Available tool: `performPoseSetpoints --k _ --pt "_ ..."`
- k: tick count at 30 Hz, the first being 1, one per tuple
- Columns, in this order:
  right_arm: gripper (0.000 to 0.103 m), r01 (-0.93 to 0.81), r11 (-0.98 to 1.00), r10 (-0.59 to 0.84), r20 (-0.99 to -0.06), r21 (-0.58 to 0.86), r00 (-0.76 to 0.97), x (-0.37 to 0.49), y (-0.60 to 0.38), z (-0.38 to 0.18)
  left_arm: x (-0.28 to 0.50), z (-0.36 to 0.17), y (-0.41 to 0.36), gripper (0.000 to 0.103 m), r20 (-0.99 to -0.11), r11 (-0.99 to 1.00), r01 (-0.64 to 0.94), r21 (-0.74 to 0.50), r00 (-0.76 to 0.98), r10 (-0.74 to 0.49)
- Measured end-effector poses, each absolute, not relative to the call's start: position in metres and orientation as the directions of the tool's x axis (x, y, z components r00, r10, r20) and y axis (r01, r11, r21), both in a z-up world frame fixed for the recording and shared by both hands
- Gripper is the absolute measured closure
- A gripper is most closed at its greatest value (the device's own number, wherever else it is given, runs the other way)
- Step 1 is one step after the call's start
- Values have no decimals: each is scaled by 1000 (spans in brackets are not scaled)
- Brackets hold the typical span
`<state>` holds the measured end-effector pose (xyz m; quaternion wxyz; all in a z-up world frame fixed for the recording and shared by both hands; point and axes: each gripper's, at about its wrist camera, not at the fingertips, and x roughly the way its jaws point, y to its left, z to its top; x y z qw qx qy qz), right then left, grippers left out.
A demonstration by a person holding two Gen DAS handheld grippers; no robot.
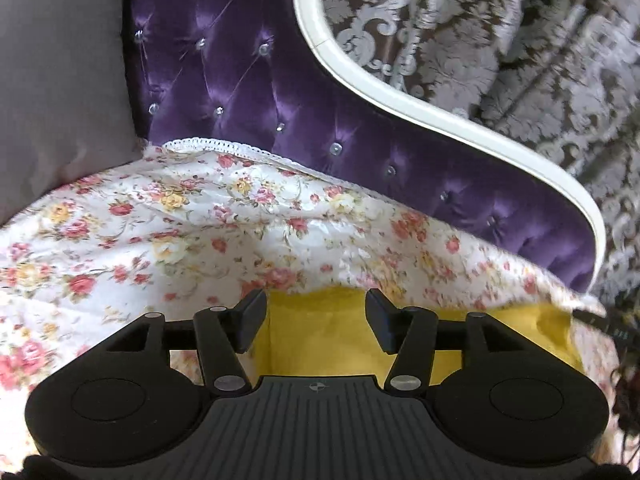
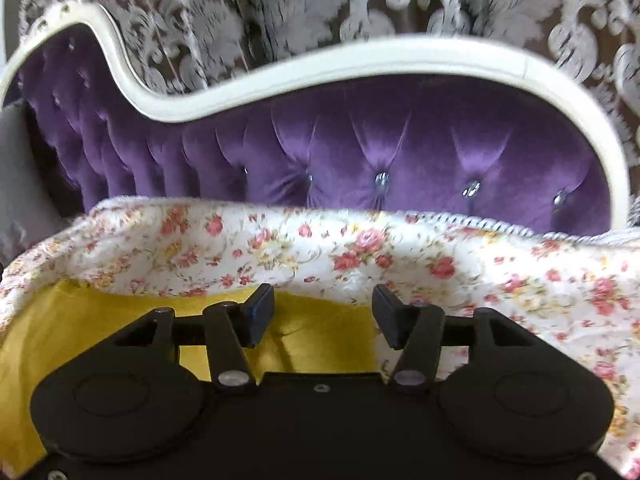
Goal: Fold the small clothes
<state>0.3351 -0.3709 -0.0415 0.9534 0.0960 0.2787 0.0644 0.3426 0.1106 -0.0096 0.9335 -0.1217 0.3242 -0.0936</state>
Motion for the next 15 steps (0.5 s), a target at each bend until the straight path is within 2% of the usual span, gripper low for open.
performPoseSetpoints --k 5,10,14,15 --pt "42 -134 965 233 -498 227 835 310 -365 -42 305 -21 92 49 -613 950 178 -256 730 -302" --pt "42 -189 966 257 -551 178 794 309 -343 -54 274 -42 72 49 -651 950 236 -205 692 -312" --pt "42 -120 976 209 -613 182 762 317 -346 -75 259 -63 72 50 -707 958 227 -176 648 -283" --pt "40 -98 977 195 -618 188 761 315 -350 -79 252 -65 74 50 -690 956 242 -165 664 -287"
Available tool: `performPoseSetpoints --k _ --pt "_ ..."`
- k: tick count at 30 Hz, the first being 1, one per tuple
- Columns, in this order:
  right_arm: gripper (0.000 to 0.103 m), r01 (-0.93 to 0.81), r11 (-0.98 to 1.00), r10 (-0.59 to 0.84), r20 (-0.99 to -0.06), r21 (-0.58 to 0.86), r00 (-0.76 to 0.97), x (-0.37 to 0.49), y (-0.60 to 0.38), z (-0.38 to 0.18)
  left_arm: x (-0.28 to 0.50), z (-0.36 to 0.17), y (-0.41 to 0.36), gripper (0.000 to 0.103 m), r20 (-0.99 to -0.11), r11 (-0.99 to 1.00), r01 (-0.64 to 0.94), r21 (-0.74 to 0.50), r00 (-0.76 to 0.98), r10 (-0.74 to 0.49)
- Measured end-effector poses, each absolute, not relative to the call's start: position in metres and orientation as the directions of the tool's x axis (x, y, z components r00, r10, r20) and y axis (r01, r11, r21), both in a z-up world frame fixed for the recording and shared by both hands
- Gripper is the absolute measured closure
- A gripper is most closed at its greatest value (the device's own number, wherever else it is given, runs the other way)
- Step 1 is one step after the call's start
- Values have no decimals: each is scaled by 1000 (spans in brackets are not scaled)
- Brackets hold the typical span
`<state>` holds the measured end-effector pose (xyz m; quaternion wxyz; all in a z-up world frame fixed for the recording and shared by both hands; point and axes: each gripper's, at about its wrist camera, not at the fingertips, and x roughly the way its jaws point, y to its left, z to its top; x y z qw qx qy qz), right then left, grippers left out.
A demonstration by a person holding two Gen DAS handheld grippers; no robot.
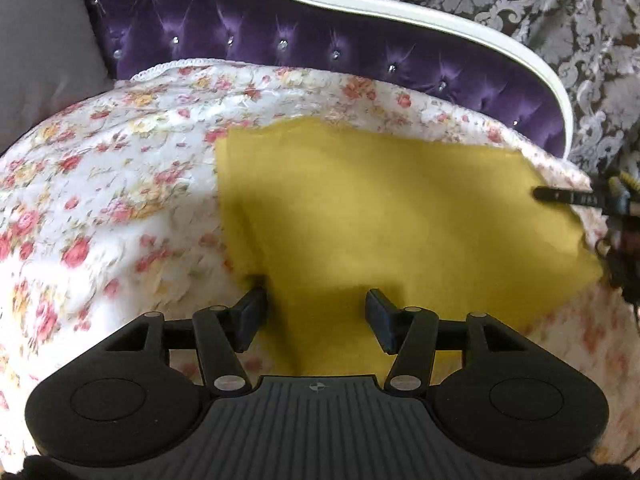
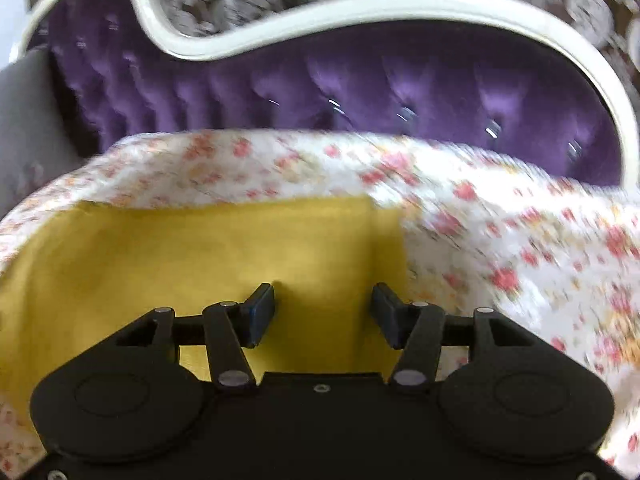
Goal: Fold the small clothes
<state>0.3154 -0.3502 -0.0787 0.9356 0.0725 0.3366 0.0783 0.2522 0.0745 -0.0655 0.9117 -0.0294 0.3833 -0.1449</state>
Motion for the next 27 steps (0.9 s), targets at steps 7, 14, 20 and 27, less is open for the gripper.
performPoseSetpoints --k 7,14,20,27 --pt "38 -41 958 200 -560 284 804 284 -367 -65 237 -61 79 49 -704 971 210 -117 672 -230" --pt "33 -76 902 304 -498 426 812 224 -377 -63 223 -60 71 49 -643 941 273 -198 689 -335" --pt "33 -54 892 317 -536 448 783 199 -383 -84 224 -70 60 49 -625 925 307 -223 683 -377" --pt "33 -105 887 346 -495 450 797 192 -374 -84 217 -71 56 49 -624 922 328 -207 682 -383"
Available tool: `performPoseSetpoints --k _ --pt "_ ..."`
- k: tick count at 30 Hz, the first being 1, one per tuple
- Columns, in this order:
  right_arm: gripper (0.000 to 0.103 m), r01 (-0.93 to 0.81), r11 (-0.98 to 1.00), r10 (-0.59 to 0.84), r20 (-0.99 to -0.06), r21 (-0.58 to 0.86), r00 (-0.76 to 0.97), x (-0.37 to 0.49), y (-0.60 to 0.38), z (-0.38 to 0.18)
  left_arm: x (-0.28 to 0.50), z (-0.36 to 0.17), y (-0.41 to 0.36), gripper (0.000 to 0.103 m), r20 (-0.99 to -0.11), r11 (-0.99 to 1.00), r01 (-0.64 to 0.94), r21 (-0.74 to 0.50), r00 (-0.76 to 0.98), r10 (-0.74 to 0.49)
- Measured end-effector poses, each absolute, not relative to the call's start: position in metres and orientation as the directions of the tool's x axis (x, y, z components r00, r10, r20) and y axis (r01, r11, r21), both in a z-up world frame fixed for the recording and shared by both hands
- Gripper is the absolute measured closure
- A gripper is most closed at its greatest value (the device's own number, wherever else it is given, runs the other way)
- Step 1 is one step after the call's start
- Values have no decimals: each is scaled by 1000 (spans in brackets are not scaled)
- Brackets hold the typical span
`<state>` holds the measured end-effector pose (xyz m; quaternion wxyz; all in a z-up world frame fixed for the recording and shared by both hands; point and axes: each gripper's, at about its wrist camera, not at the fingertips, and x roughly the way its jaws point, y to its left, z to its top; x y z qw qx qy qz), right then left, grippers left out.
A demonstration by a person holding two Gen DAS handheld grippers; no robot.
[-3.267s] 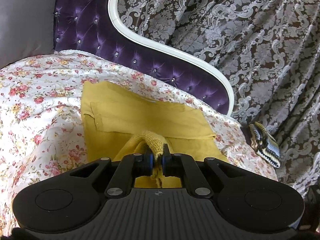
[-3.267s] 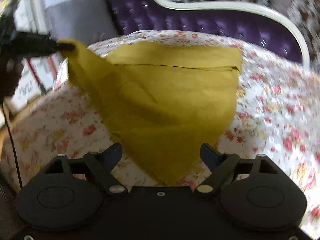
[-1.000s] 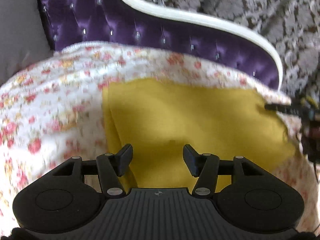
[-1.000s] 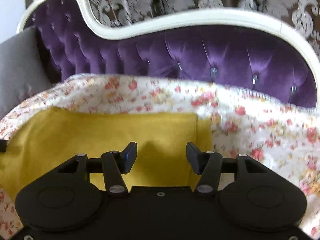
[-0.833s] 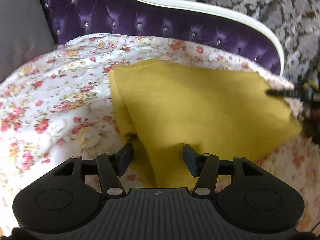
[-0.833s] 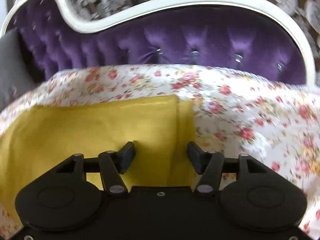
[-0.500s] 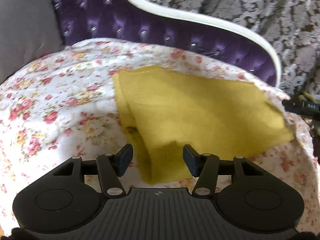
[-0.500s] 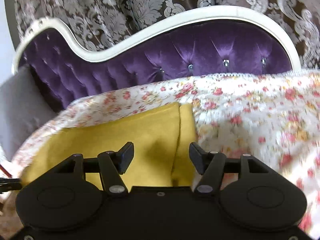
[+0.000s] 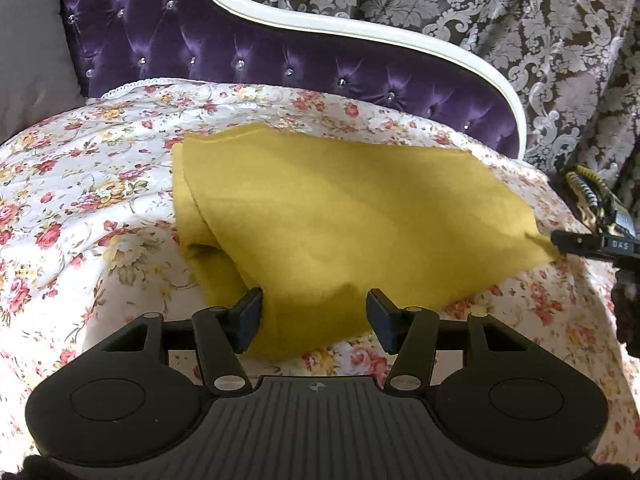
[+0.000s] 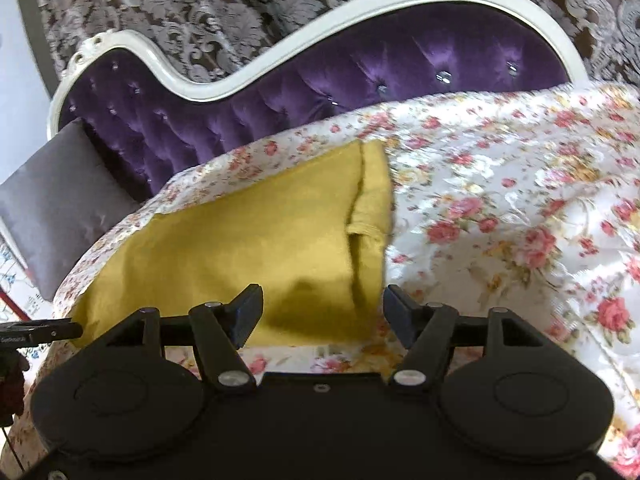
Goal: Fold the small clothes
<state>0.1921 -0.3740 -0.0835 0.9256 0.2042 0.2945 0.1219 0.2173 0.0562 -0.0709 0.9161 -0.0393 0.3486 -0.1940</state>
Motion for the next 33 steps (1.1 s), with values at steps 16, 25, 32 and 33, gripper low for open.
performPoseSetpoints --k 16,25,32,33 --pt "32 -221 831 466 -423 510 777 197 -361 -85 210 -74 56 47 -607 915 350 -200 689 -396" --pt "25 -222 820 489 -444 528 751 204 -359 -88 223 -77 57 47 -605 909 346 -232 680 -414" --pt "19 -192 847 450 -476 496 755 201 -358 -90 228 -79 63 49 -589 884 329 -332 660 -467" --pt "21 -200 848 454 -476 491 753 201 -358 -91 228 -79 64 49 -589 885 323 -336 661 -465"
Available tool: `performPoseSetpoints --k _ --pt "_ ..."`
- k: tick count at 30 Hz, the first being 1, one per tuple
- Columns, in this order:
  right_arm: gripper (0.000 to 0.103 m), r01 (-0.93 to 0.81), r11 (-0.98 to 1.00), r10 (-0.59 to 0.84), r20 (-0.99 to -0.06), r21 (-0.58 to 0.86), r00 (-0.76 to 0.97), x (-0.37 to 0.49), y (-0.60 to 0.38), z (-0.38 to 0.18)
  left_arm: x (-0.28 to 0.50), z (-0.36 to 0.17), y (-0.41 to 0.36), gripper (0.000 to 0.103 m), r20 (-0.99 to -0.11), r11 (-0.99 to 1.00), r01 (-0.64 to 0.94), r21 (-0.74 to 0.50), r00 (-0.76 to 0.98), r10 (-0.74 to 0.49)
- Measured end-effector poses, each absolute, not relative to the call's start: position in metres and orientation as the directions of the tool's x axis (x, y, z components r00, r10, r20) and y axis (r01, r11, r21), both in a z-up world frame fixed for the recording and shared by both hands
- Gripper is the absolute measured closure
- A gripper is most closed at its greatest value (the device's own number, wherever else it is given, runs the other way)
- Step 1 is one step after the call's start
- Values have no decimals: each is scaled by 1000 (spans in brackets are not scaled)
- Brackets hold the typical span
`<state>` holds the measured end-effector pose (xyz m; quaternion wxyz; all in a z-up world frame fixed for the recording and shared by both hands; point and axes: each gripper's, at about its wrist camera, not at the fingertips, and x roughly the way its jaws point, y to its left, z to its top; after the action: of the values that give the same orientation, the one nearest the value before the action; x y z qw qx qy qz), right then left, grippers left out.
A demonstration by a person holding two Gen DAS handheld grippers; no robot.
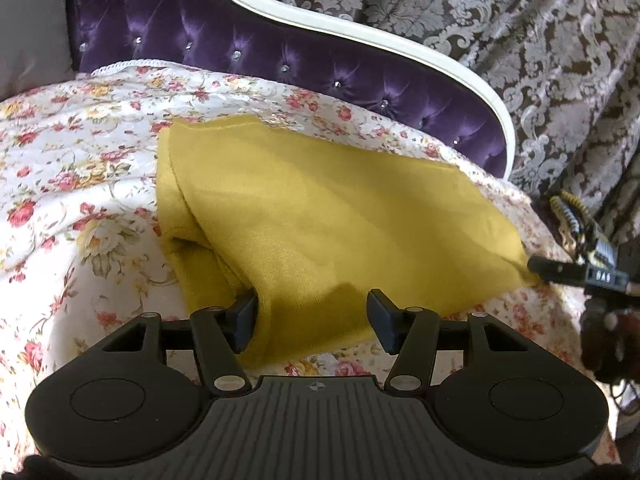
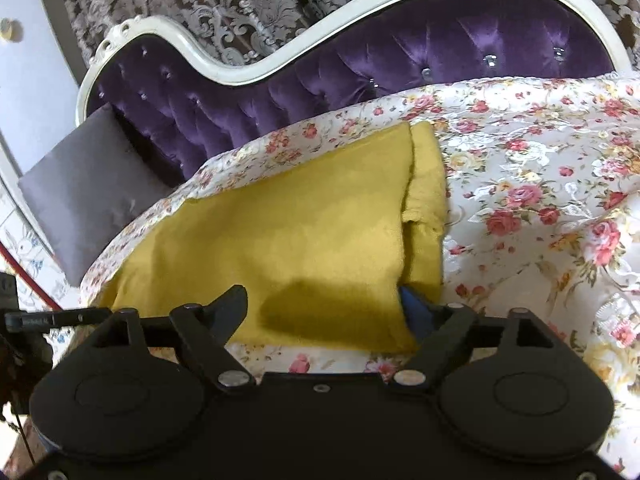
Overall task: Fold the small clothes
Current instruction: 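Grasp the folded sweater bundle with the right gripper while the left gripper grasps it too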
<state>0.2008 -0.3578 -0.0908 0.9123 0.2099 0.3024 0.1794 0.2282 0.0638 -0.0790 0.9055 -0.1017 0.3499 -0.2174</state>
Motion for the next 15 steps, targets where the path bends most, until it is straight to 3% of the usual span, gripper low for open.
performPoseSetpoints --k 1,2,3,5,11,15 --pt "26 -203 848 455 -478 489 752 201 -358 -91 229 -79 64 50 -592 887 316 -336 661 -460" --pt "42 -200 848 453 -477 490 753 201 -359 -91 229 -79 63 60 -596 892 312 -326 664 -450" --pt "62 -192 848 449 -479 494 754 202 -360 -90 230 -78 62 79 -603 899 308 -310 668 -436" --pt "87 -171 836 461 -497 521 736 207 -364 -92 232 -78 61 95 -620 907 295 -302 662 -422" --pt "90 -195 819 485 -469 540 738 196 -374 -70 226 -50 84 97 -609 872 325 -366 625 -488" --pt "90 -181 843 469 -527 507 709 195 -375 -72 225 -53 91 100 -670 887 313 -339 582 -462"
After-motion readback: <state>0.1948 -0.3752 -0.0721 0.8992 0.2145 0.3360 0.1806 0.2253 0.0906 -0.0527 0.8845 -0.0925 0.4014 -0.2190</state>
